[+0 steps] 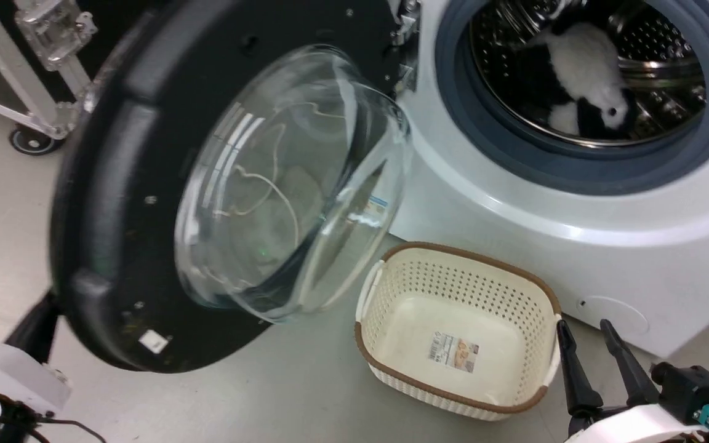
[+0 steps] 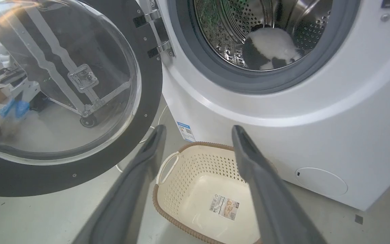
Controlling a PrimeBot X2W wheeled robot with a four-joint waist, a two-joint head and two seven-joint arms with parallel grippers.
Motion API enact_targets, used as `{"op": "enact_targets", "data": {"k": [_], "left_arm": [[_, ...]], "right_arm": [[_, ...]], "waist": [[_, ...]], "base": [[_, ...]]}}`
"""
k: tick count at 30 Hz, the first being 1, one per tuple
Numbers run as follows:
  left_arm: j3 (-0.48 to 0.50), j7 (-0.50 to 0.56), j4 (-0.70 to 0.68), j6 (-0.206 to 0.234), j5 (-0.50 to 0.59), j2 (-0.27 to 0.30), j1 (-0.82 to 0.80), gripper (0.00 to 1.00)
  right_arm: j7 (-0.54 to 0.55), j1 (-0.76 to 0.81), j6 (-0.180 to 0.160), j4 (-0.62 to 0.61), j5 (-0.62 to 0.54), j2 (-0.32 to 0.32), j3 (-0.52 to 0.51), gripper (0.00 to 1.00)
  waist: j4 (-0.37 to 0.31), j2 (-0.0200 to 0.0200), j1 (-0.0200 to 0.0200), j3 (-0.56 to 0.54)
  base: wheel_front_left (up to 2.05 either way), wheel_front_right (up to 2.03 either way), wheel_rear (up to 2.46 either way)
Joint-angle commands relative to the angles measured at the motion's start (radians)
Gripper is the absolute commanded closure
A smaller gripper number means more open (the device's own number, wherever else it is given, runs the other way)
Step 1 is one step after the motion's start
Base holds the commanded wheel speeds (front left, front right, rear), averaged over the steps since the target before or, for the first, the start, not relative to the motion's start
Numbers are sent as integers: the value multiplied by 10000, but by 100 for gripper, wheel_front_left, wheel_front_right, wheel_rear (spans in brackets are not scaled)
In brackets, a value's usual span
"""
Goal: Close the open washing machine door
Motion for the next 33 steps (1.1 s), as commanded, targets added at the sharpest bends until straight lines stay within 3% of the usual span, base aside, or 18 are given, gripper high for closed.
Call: {"op": "enact_targets", "data": {"k": [1,9,19,23,24,26,27,28,29,33], "left_arm": [[-115,199,-191,-77,-501,87,177,100],[-1095,1342,-1848,-164,-2762,-209,471,100],[-3393,2632,-2982,-243,-2900,-406,133,100],[-5036,3201,-2908,-310,-2735,-690,-711,100],[-5036,3201,-2908,-310,-2735,-690,-711,100],[-6662,3280,-2673,-332,-2482,-932,-1761,100],[-6662,3280,-2673,-332,-2482,-932,-1761,100],[-7217,3152,-2491,-333,-2356,-1013,-2170,100],[-7217,3152,-2491,-333,-2356,-1013,-2170,100],[-8079,2660,-1826,-334,-1933,-1146,-3064,100]], "right_arm": [[-112,-77,8,92,143,-2,32,0],[-479,-1,9,592,621,-2,100,0],[-785,3,9,1030,1007,-2,67,0],[-916,4,10,1155,1162,-3,-135,0],[-916,4,10,1155,1162,-3,-135,0],[-965,-126,10,1148,1157,-3,-391,0],[-965,-126,10,1148,1157,-3,-391,0],[-967,-155,10,1132,1123,-3,-521,0],[-967,-155,10,1132,1123,-3,-521,0],[-970,-207,10,1077,1064,-3,-765,0]], "waist": [[177,0,-1,-160],[873,0,-1,-640],[1171,0,-1,-1010],[785,0,-1,-1049],[785,0,-1,-1049],[-210,0,-1,-954],[-210,0,-1,-954],[-687,0,-1,-924],[-687,0,-1,-924],[-1719,0,-1,-837]], "base": [[0,0,0],[0,0,0],[0,0,0],[0,0,0],[0,0,0],[0,0,0],[0,0,0],[0,0,0],[0,0,0],[0,0,0]]}}
